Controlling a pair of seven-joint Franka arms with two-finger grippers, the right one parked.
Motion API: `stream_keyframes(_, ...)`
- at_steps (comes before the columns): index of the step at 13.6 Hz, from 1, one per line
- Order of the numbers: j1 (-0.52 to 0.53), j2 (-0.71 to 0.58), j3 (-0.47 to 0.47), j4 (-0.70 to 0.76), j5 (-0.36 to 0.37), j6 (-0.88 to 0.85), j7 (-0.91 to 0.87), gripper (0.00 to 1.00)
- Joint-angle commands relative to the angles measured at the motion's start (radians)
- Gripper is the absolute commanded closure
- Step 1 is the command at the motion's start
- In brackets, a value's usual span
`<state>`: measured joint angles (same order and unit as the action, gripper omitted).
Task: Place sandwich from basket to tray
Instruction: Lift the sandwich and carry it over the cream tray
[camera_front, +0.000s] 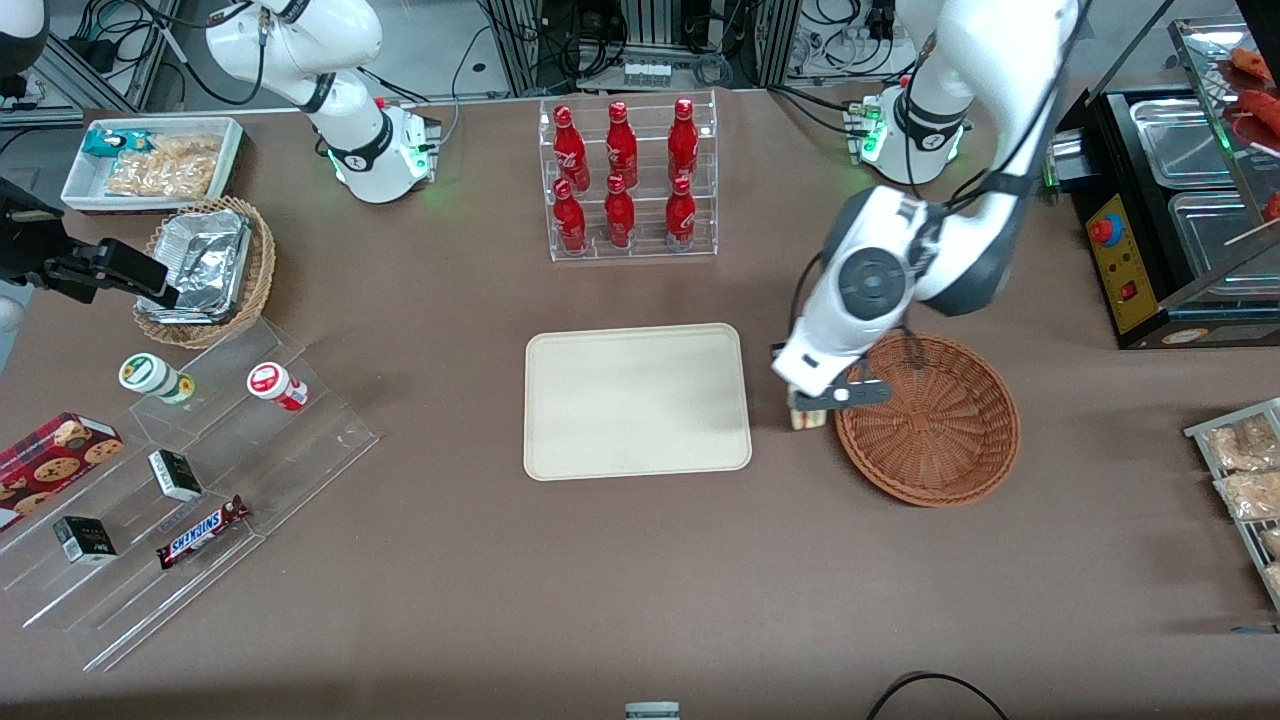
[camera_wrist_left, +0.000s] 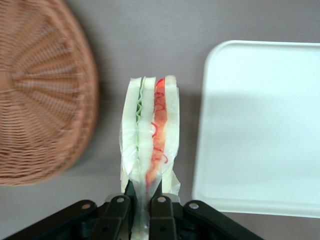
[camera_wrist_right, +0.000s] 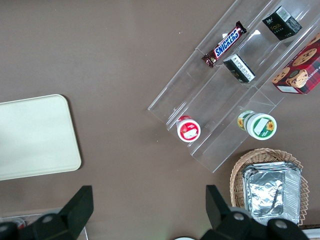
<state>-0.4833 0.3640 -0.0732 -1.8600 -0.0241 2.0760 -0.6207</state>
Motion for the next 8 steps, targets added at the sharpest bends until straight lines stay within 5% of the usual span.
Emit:
stream_keyframes(1,-0.07,0.13,0.012,0.169,-0.011,-0.039,-0.048,0.93)
stream_keyframes(8,-0.214,0.337,0.001,0.435,-0.085,-0.025,-0.247,0.93)
